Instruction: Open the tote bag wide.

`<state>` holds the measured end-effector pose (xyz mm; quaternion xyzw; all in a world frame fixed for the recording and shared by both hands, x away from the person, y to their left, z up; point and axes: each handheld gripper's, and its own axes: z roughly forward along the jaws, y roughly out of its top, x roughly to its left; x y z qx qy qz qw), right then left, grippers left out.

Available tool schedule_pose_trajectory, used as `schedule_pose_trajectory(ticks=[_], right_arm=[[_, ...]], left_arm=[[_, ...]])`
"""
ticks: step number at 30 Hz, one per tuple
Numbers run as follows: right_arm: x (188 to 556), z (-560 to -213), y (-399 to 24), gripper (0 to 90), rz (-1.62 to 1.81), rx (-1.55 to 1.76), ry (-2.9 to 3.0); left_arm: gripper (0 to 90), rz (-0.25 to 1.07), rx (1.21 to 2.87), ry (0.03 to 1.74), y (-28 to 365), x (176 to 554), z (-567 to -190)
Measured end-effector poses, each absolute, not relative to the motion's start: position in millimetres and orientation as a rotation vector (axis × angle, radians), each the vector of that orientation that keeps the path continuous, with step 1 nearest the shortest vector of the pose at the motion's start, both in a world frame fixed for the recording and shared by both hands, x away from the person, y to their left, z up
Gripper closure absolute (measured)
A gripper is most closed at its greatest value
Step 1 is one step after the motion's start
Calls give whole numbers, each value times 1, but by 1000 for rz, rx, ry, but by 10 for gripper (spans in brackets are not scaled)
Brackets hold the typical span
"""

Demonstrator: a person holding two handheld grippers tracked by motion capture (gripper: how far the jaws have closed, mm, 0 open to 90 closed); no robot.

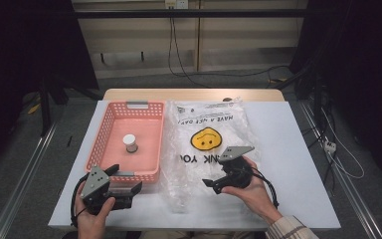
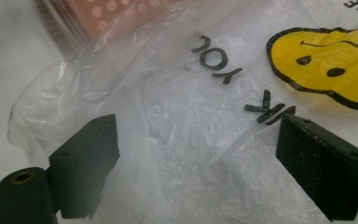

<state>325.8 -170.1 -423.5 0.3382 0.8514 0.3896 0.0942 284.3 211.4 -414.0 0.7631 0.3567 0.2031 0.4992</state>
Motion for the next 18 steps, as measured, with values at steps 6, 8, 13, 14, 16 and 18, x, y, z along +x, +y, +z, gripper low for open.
schedule_pose_trajectory(ticks=[6,8,13,14,16,18], right_arm=[[323,-429,-170,181,1125,963,2587],[320,-429,-170,228,1096,939,2603],[316,-434,-165,251,1035,894,2649],[314,-435,-163,247,1029,860,2675],[310,-431,-162,250,1051,840,2673],[309,-429,-161,248,1051,836,2674]], left_arm=[[52,493,1858,856,210,284,-415],[52,493,1858,854,210,284,-415],[52,493,1857,854,210,284,-415],[52,493,1858,852,211,284,-414],[52,494,1859,849,211,284,-414],[52,492,1857,852,211,284,-414]])
